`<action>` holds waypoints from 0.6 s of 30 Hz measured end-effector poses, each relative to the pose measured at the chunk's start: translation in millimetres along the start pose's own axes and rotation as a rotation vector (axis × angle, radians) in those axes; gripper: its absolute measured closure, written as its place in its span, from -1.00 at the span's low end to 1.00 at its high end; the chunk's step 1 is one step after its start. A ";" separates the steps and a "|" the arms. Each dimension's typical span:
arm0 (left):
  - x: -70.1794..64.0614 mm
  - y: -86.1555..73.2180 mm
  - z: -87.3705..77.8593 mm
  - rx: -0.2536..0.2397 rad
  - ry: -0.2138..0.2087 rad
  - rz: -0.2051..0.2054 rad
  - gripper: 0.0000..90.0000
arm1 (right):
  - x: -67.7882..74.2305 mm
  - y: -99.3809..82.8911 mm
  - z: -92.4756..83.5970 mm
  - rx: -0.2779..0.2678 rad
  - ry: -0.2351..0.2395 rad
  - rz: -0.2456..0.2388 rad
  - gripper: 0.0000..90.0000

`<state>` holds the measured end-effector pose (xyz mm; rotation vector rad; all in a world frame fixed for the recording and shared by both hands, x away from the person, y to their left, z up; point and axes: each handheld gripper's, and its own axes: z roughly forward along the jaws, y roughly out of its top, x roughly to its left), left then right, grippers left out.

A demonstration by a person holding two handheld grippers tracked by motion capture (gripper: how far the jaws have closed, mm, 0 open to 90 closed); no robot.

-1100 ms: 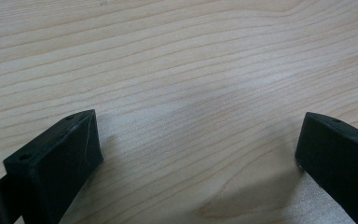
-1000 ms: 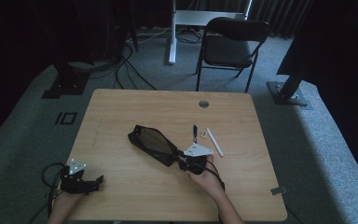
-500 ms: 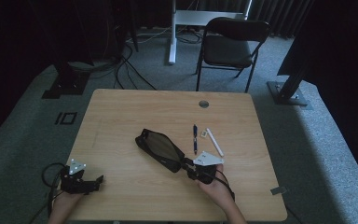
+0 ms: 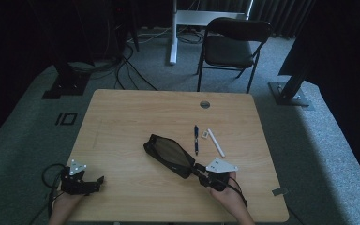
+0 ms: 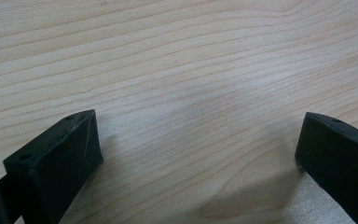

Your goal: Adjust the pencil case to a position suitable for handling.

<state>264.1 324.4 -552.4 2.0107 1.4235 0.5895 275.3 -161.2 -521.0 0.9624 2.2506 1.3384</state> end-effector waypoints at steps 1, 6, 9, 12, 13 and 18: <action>0.0 0.0 0.0 0.000 0.000 0.000 -1.00 | -0.9 -0.9 -2.3 0.002 0.001 0.004 0.62; 0.0 0.0 0.0 0.000 0.000 0.000 -1.00 | -4.5 -5.3 -10.2 0.010 -0.003 0.006 0.62; 0.1 0.0 0.0 0.000 0.000 0.001 -1.00 | -5.2 -6.1 -11.4 0.006 -0.003 0.011 0.62; 0.1 0.0 0.0 0.000 0.000 0.001 -1.00 | -5.9 -7.8 -17.3 0.014 -0.005 0.006 0.62; 0.0 0.0 0.0 0.000 0.000 0.000 -1.00 | -6.2 -8.0 -18.8 0.013 -0.005 0.006 0.62; 0.0 0.0 0.0 0.000 0.000 0.000 -1.00 | -9.6 -10.9 -25.3 0.023 -0.014 -0.003 0.62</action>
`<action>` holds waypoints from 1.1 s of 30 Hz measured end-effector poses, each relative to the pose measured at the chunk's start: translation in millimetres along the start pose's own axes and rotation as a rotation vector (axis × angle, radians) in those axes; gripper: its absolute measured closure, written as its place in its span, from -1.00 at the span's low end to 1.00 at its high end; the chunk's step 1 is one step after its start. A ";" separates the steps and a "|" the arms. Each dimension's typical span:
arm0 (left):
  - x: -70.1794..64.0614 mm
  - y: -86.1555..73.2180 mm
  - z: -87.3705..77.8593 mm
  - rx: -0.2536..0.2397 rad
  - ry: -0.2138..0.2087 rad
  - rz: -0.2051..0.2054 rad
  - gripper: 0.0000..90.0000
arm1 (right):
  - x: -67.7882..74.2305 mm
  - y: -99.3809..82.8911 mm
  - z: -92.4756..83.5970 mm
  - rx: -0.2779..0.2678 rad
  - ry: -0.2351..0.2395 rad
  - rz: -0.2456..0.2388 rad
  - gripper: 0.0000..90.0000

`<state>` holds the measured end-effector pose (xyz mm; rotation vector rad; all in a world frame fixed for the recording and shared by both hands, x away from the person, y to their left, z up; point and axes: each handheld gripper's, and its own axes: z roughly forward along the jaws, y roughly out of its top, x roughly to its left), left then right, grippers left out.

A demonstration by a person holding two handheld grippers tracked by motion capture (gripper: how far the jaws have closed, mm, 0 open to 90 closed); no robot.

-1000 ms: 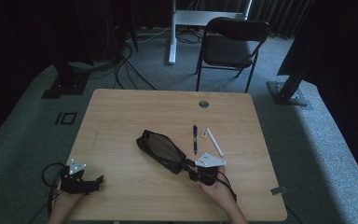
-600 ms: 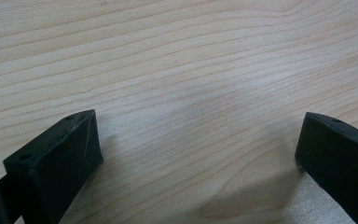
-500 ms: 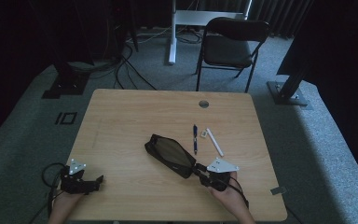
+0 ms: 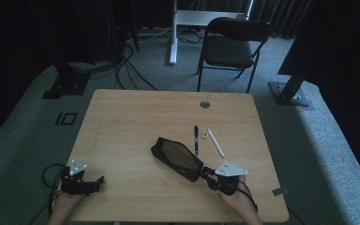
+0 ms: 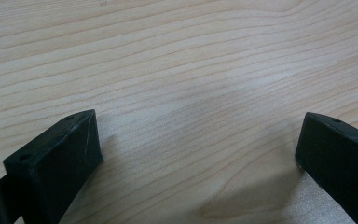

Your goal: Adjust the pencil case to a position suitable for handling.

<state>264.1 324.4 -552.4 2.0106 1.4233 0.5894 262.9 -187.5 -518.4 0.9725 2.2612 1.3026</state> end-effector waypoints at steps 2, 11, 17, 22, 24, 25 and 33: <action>0.1 0.0 0.0 0.000 0.000 0.001 -1.00 | -1.8 -1.4 -2.0 0.000 0.000 0.011 0.62; 0.1 0.0 0.0 0.000 0.000 0.001 -1.00 | -8.1 -6.8 -14.8 0.004 -0.012 0.024 0.62; 0.0 0.0 0.0 0.000 0.000 0.000 -1.00 | -12.3 -12.6 -27.3 0.010 -0.029 0.036 0.62; 0.0 0.0 0.0 0.000 0.000 0.000 -1.00 | -16.2 -16.2 -35.0 0.020 -0.048 0.037 0.62; 0.0 0.0 0.0 0.000 0.000 0.000 -1.00 | -17.0 -16.6 -36.1 0.025 -0.048 0.034 0.61; 0.0 0.0 0.0 0.000 0.000 0.000 -1.00 | -17.0 -16.6 -36.4 0.024 -0.045 0.036 0.61; 0.0 0.0 0.0 0.000 0.000 0.000 -1.00 | -16.4 -11.1 -38.2 -0.003 -0.036 0.024 0.37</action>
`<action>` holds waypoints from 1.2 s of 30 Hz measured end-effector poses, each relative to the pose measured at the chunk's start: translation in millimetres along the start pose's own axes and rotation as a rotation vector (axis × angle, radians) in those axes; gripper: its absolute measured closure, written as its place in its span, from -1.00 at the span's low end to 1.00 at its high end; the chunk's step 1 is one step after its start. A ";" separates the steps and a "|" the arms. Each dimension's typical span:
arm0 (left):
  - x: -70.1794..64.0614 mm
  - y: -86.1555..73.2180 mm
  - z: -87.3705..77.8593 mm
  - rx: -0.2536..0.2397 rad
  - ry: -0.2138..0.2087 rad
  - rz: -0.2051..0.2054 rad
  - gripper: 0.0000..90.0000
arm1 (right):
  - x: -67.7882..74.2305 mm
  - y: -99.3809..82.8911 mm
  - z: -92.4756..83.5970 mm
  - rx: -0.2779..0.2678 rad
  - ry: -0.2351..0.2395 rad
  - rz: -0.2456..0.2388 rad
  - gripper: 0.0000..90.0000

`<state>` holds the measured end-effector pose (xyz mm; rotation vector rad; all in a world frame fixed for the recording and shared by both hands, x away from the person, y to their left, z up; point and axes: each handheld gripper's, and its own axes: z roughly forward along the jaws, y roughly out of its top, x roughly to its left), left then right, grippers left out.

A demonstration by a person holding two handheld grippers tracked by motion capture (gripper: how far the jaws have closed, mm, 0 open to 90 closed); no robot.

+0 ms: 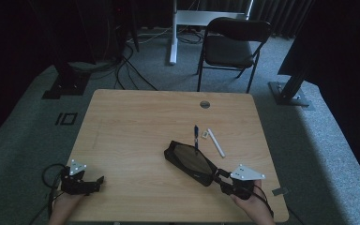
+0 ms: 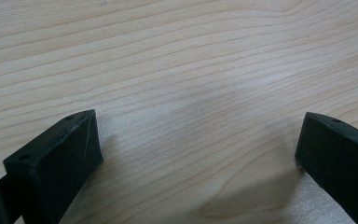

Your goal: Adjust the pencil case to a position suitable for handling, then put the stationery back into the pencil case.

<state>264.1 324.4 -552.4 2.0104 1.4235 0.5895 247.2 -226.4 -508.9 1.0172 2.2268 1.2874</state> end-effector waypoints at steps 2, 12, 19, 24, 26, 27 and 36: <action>0.0 0.0 0.0 0.000 0.000 0.000 -1.00 | 0.3 4.7 -1.0 -0.010 0.005 -0.001 0.23; 0.0 0.0 0.0 0.000 0.000 0.000 -1.00 | -0.9 24.2 -2.9 -0.067 0.031 0.022 -0.09; -0.1 0.0 0.1 -0.001 0.000 -0.002 -1.00 | -6.9 41.3 -7.1 -0.135 0.022 0.041 -0.19; -0.1 0.0 0.0 0.000 0.000 -0.001 -1.00 | -11.9 50.4 -6.6 -0.149 0.005 0.032 -0.22; -0.1 0.0 0.0 0.000 0.000 -0.001 -1.00 | -13.9 52.2 -5.5 -0.150 -0.002 0.035 -0.22; -0.1 0.0 0.0 0.000 0.000 -0.001 -1.00 | -15.8 53.7 -4.2 -0.152 -0.002 0.037 -0.23; -0.1 0.0 0.0 0.000 0.000 -0.002 -1.00 | -29.4 59.2 6.1 -0.151 -0.029 0.055 -0.32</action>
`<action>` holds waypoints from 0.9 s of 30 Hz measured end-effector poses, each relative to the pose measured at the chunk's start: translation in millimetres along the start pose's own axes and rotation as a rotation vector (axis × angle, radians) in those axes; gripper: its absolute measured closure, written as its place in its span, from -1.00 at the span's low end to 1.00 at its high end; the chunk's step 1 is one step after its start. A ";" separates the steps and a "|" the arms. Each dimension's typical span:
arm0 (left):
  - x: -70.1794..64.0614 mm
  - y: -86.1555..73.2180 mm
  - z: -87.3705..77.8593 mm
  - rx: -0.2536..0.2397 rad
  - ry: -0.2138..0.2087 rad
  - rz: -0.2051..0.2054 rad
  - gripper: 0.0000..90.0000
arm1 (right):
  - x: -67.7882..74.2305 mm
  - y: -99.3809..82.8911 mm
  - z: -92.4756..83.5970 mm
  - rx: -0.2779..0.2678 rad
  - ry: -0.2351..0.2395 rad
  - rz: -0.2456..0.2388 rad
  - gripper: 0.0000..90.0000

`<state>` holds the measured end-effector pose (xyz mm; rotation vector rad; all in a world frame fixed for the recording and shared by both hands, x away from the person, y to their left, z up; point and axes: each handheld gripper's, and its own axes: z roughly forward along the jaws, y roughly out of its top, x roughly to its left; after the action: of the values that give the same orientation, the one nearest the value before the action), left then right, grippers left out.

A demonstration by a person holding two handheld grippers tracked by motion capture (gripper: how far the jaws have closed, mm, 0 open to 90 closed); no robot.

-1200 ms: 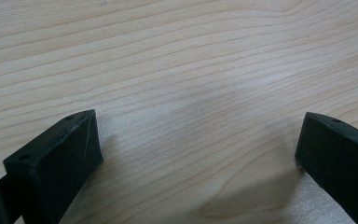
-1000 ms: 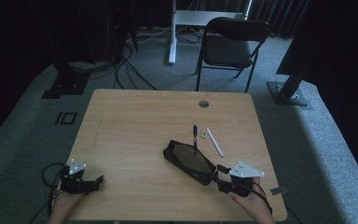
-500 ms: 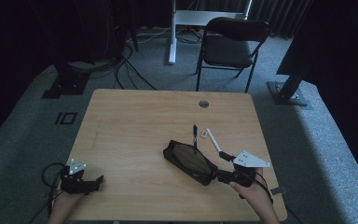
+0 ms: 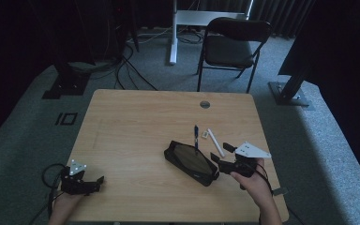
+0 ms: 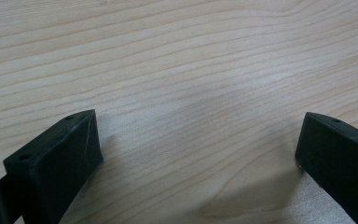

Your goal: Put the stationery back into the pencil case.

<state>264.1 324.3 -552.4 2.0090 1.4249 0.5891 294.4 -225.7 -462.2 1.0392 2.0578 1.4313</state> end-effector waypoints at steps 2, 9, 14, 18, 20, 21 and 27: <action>0.0 0.0 0.0 0.000 0.000 0.000 -1.00 | -6.1 0.5 5.1 0.002 -0.018 0.011 -0.33; 0.0 0.0 0.0 0.000 0.000 0.000 -1.00 | -24.2 -0.5 18.8 0.006 -0.071 0.042 -0.34; 0.0 0.0 0.0 0.000 0.000 0.000 -1.00 | -36.7 -4.6 29.6 0.021 -0.118 0.060 -0.42; 0.0 0.0 0.0 0.000 0.000 0.000 -1.00 | -45.3 -8.5 38.6 0.031 -0.141 0.081 -0.42; 0.0 0.0 0.0 0.000 0.000 0.000 -1.00 | -48.2 -10.1 42.2 0.038 -0.147 0.089 -0.42; 0.0 0.0 0.0 0.000 0.000 0.000 -1.00 | -48.2 -10.1 42.2 0.038 -0.147 0.089 -0.42; 0.0 0.0 0.0 0.000 0.000 0.000 -1.00 | -56.0 -13.6 56.0 0.071 -0.175 0.086 -0.38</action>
<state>264.1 324.3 -552.4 2.0088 1.4250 0.5892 364.4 -237.7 -499.9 1.2487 1.9720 1.2664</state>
